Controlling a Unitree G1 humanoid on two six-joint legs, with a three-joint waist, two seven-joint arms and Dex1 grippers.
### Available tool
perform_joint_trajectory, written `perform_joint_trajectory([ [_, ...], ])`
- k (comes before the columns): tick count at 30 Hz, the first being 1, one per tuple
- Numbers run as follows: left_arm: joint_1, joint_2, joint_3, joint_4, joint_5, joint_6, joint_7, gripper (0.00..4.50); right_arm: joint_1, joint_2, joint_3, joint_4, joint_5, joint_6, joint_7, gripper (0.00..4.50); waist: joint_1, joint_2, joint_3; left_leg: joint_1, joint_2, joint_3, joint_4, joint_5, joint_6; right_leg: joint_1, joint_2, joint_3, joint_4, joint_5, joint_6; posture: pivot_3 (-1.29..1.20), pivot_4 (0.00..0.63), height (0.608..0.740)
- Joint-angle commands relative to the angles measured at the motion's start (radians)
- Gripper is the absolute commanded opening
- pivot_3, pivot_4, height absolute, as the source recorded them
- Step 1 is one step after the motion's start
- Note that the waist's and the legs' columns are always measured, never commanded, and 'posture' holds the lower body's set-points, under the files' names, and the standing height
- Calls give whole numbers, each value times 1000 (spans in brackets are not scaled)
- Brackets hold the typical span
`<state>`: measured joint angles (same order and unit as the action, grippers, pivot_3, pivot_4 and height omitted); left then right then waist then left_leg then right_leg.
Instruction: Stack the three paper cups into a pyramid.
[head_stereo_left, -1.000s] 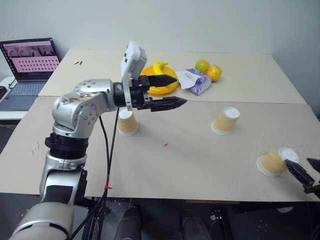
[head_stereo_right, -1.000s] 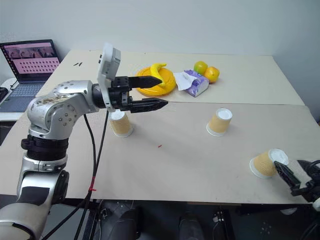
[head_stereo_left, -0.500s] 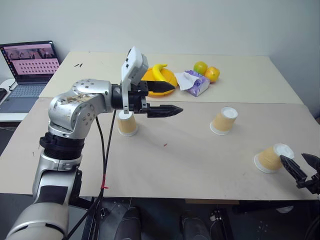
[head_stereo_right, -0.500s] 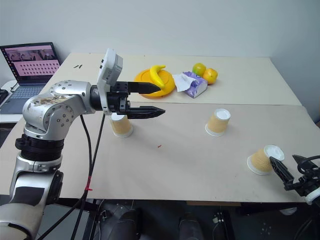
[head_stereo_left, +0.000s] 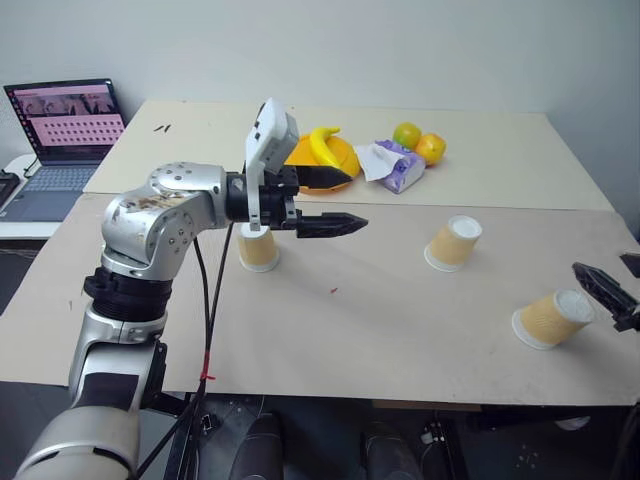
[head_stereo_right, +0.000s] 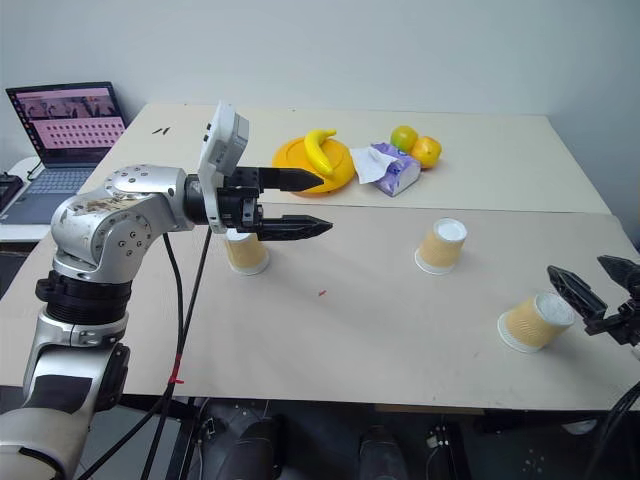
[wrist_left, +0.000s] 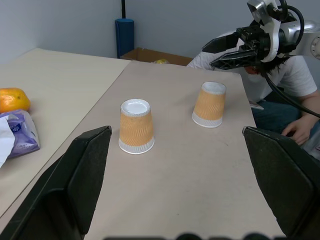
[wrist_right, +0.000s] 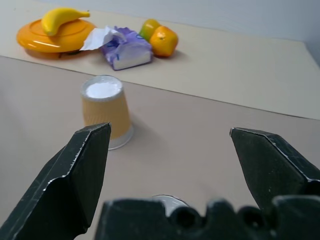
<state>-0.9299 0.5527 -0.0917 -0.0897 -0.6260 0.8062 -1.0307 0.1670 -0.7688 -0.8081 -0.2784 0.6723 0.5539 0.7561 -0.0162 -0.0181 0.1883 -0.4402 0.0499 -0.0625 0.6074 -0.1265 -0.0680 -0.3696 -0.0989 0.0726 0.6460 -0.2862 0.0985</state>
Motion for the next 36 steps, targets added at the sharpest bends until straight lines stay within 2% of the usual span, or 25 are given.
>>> perform_joint_trajectory([
  [1,-17,-5,30,-15,-16,-5,3,4500,16,23,8,-37,23,4,-9,4452,0,0,0,0,0,0,0,0,0,0,0,0,0,0,0,0,150,732],
  [10,-18,5,29,-26,-12,2,4,4500,55,55,31,26,-22,-59,5,4452,-1,0,0,0,0,0,0,0,0,0,0,0,0,0,0,0,150,732],
  [20,-20,-4,30,-43,-20,14,23,4500,50,33,27,87,-36,-95,29,4452,-1,0,0,0,0,0,0,0,0,0,0,0,0,0,0,0,150,732],
  [36,-27,16,25,-41,-9,13,23,4500,11,47,113,156,-82,-132,40,4452,-2,0,0,0,0,0,0,0,0,0,0,0,0,0,0,0,150,732],
])
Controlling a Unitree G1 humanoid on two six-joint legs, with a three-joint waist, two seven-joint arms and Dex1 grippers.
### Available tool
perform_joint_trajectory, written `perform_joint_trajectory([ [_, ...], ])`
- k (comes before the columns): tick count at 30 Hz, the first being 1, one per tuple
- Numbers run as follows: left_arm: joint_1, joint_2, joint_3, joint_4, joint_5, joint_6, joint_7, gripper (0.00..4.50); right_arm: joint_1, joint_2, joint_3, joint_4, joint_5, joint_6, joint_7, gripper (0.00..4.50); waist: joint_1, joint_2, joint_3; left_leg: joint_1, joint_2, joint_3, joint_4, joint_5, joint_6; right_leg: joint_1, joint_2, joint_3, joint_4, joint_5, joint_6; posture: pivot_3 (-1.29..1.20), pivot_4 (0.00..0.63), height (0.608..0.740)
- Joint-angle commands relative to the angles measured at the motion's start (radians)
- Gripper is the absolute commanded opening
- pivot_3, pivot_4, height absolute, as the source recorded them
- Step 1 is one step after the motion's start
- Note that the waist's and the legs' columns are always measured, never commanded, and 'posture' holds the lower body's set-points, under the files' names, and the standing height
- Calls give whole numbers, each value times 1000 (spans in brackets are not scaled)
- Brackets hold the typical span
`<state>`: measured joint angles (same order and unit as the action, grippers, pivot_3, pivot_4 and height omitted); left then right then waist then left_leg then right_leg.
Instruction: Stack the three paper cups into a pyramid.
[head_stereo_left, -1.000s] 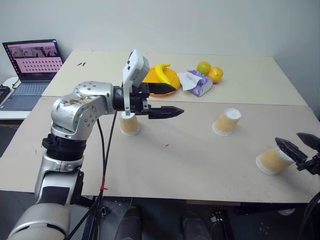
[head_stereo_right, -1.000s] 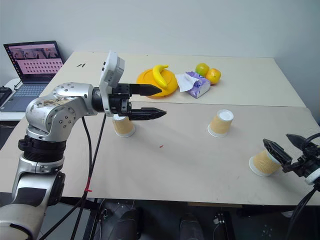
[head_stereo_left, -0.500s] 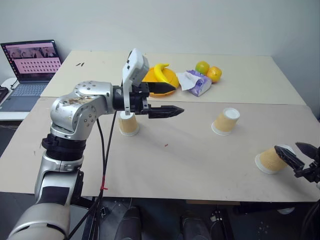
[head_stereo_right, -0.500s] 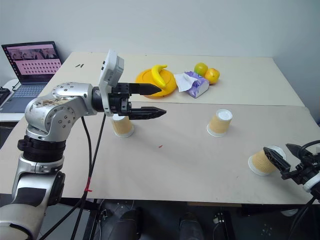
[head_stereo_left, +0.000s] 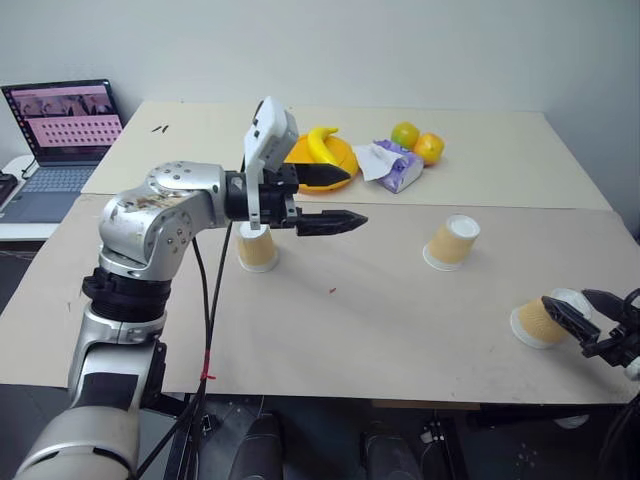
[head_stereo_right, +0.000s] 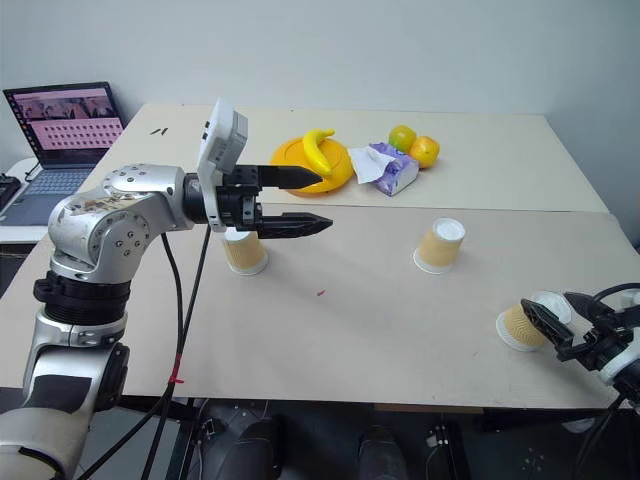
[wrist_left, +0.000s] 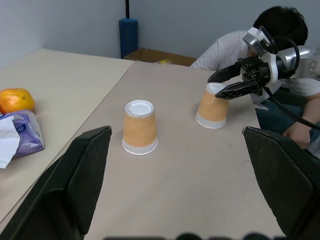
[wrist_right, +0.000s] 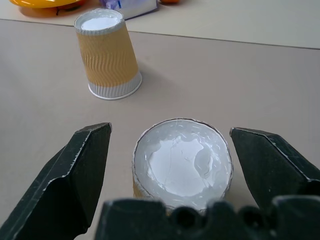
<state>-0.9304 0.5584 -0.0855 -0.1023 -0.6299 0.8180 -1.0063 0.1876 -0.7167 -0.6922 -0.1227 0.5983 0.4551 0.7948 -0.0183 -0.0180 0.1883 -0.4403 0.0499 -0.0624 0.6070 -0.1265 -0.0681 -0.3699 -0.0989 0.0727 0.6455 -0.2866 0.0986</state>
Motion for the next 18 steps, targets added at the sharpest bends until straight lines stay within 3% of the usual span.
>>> perform_joint_trajectory([
  [1,-26,11,19,-31,-6,3,0,4500,-10,-4,0,3,-9,-35,1,4452,0,0,0,0,0,0,0,0,0,0,0,0,0,0,0,0,150,732],
  [8,-25,16,23,-42,-10,11,7,4500,-4,-6,6,34,-27,-53,5,4452,0,0,0,0,0,0,0,0,0,0,0,0,0,0,0,0,150,732],
  [11,-24,15,23,-46,-9,13,9,4500,-5,-5,2,40,-28,-54,4,3768,0,0,0,0,0,0,0,0,0,0,0,0,0,0,0,0,150,732],
  [14,-24,13,24,-47,-11,15,11,4500,-2,-11,6,35,-40,-63,0,2730,0,0,0,0,0,0,0,0,0,0,0,0,0,0,0,0,150,732],
  [18,-24,15,24,-45,-11,15,9,4500,-33,-34,9,-10,-23,-30,-13,2684,0,0,0,0,0,0,0,0,0,0,0,0,0,0,1,0,150,732],
])
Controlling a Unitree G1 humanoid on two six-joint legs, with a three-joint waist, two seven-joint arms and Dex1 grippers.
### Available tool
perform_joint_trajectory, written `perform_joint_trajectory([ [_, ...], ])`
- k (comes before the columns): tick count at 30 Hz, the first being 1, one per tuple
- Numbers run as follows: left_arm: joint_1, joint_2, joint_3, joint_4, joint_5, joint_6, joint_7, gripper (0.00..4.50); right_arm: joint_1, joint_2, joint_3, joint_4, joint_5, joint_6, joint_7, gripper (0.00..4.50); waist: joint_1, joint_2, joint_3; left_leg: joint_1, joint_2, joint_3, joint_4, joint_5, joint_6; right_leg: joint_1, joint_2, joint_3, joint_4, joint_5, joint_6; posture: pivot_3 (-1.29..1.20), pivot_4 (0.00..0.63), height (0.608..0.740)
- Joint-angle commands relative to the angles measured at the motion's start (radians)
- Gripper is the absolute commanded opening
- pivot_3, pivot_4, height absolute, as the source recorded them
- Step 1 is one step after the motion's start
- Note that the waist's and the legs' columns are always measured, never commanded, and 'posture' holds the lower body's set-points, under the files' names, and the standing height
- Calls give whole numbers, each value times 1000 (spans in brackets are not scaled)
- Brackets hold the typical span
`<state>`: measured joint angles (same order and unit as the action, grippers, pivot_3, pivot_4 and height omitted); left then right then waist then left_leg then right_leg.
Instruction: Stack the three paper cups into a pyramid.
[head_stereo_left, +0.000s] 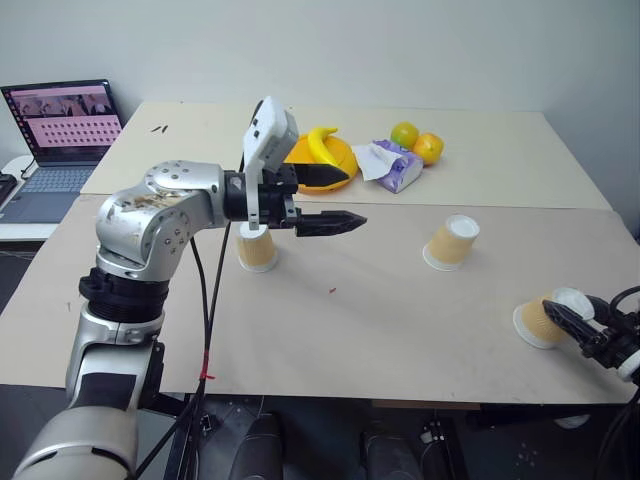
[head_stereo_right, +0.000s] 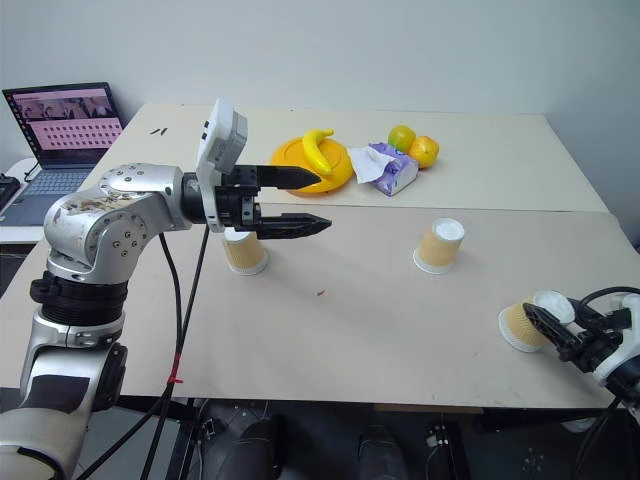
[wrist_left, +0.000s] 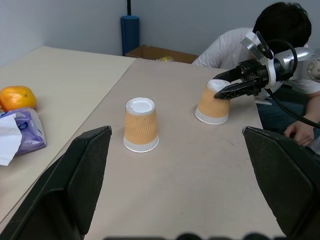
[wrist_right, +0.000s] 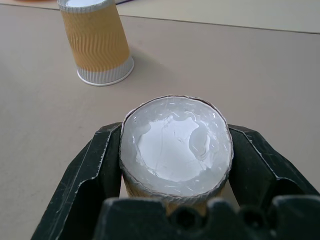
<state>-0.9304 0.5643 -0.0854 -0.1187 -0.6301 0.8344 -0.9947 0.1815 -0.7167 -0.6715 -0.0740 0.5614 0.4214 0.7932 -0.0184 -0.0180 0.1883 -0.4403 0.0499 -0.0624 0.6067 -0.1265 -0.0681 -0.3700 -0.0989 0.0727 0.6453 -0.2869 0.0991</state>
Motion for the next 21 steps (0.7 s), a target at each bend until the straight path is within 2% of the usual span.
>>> perform_joint_trajectory([
  [1,-24,11,24,-28,-11,-1,-5,4500,-44,-49,-7,-81,22,22,-14,2684,-1,0,0,0,0,0,0,0,0,0,0,0,0,0,0,0,150,732],
  [7,-16,36,21,-36,-14,6,-25,4500,-201,-174,63,-217,106,177,-20,2684,-17,0,0,0,0,0,0,0,0,0,0,0,0,0,0,0,150,732],
  [13,12,102,4,-47,30,-14,-45,4500,-444,-265,221,-385,271,368,-39,2684,-21,0,1,-1,0,0,-1,0,1,-1,0,0,0,0,-1,0,150,732],
  [17,33,130,12,-79,22,-1,-50,4500,-635,-265,384,-461,368,456,-26,2684,-20,-2,1,-2,0,0,-1,-1,2,-2,0,0,-2,2,-4,0,150,732],
  [21,46,143,29,-112,9,18,-38,4500,-776,-202,588,-453,327,472,3,2684,-16,-4,3,-5,0,-1,-1,-1,2,-4,0,-1,-2,2,-4,0,150,732],
])
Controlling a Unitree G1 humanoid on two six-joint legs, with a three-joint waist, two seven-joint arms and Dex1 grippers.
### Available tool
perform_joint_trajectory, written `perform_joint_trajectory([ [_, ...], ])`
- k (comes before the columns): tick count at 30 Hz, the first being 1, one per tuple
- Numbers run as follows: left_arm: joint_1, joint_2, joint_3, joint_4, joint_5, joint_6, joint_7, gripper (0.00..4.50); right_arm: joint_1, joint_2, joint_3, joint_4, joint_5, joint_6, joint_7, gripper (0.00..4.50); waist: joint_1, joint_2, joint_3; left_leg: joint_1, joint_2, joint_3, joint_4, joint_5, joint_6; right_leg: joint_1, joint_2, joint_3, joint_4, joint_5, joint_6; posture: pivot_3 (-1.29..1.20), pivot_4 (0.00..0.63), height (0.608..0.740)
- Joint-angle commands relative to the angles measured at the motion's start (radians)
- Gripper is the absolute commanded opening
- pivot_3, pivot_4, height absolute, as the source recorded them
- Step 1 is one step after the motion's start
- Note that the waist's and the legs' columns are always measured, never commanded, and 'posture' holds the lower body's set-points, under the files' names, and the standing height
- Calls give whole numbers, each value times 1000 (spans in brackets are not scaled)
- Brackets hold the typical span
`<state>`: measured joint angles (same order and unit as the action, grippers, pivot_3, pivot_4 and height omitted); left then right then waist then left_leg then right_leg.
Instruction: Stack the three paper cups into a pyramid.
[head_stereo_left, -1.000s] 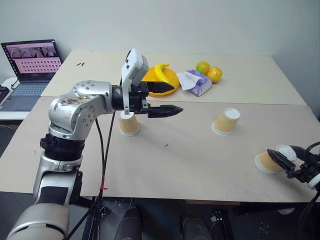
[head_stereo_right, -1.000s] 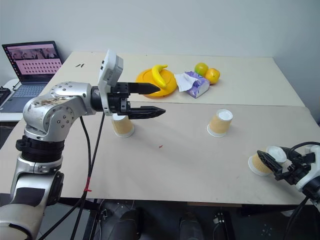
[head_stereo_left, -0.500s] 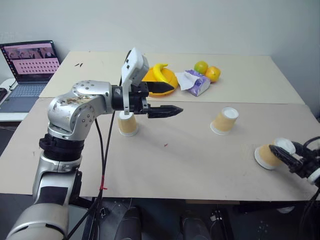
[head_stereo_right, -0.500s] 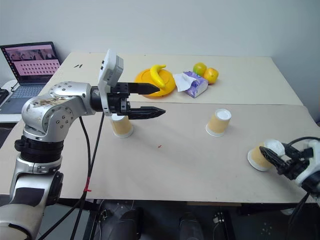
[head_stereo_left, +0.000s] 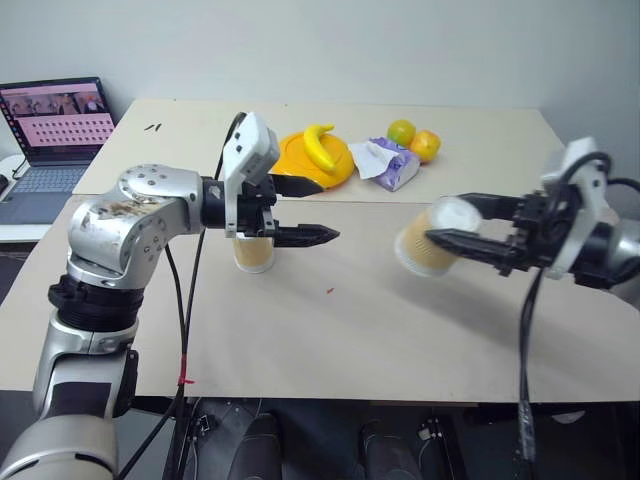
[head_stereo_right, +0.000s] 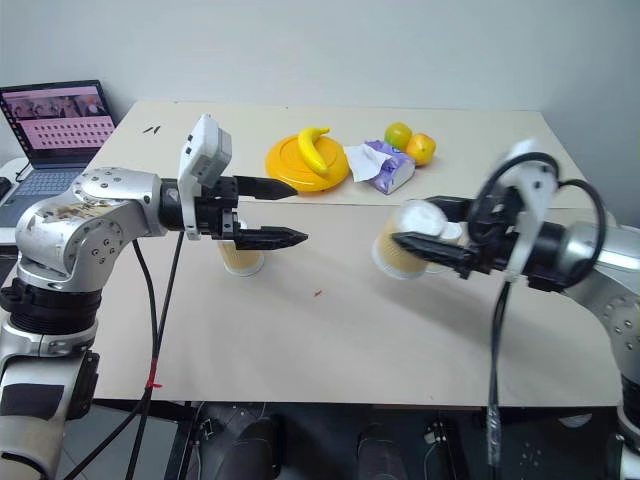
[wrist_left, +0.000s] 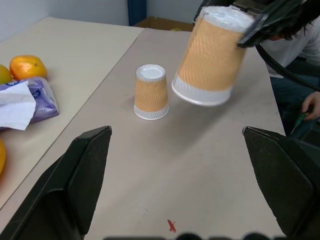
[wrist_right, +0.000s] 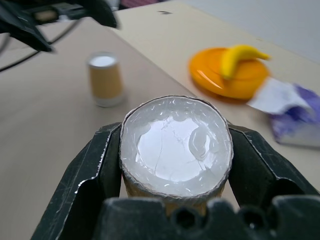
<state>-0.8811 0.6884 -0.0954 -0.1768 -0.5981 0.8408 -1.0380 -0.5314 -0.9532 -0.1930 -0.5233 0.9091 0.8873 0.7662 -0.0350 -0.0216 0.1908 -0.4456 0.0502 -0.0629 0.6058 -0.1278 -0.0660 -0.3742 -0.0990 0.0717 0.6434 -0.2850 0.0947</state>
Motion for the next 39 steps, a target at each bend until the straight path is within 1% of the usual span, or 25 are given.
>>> perform_joint_trajectory([
  [1,2,23,46,-66,-28,19,9,4500,-83,57,154,10,-43,-2,35,2684,0,-1,0,0,0,0,0,0,0,0,0,0,0,0,0,0,150,732],
  [4,21,43,70,-104,-46,53,34,4500,-116,114,267,70,-129,-49,73,2684,1,-2,1,-2,0,0,0,0,0,-2,0,0,1,0,0,0,150,732],
  [6,40,58,97,-137,-66,84,59,4500,-127,144,325,117,-187,-88,112,2684,1,-2,1,-5,0,0,1,0,0,-7,0,0,3,0,0,0,150,732],
  [8,63,77,126,-175,-87,116,81,4500,-139,169,369,170,-240,-133,152,2684,-2,-1,1,-11,0,0,2,0,0,-14,0,1,5,0,-1,0,150,732],
  [14,129,125,212,-283,-165,209,154,4500,-206,266,460,379,-391,-274,252,2684,-6,-2,1,-11,0,0,2,0,0,-14,0,0,6,0,-1,0,150,732],
  [23,209,166,305,-410,-288,317,262,4500,-281,364,501,573,-526,-408,357,2684,-4,-2,1,-11,0,0,2,0,0,-14,0,0,6,1,-1,0,150,732],
  [29,204,174,307,-415,-328,329,307,4500,-284,382,505,665,-608,-498,390,2684,-3,-2,1,-11,0,0,2,1,0,-14,0,0,6,1,-1,0,150,732],
  [30,202,176,302,-412,-329,326,309,4500,-276,382,508,673,-622,-518,395,3699,-4,-2,1,-11,0,0,2,1,0,-14,0,0,6,1,-1,0,150,732],
  [31,200,178,299,-409,-329,323,310,4500,-272,383,509,679,-632,-532,399,3872,-4,-2,1,-11,0,0,2,1,0,-14,0,0,6,1,-1,0,150,732],
  [32,197,180,294,-404,-327,318,309,4500,-267,384,509,681,-641,-543,401,4288,-5,-2,1,-11,0,0,1,1,0,-14,1,0,6,1,-1,0,150,732],
  [33,196,181,289,-400,-324,313,308,4500,-264,386,508,682,-647,-550,404,4454,-5,-2,1,-11,0,0,1,1,0,-14,1,0,6,1,-1,0,150,732],
  [39,182,182,257,-368,-311,280,284,4500,-268,363,438,611,-602,-500,422,4454,-4,-2,1,-11,0,0,2,1,-1,-14,1,0,6,1,-1,0,150,732],
])
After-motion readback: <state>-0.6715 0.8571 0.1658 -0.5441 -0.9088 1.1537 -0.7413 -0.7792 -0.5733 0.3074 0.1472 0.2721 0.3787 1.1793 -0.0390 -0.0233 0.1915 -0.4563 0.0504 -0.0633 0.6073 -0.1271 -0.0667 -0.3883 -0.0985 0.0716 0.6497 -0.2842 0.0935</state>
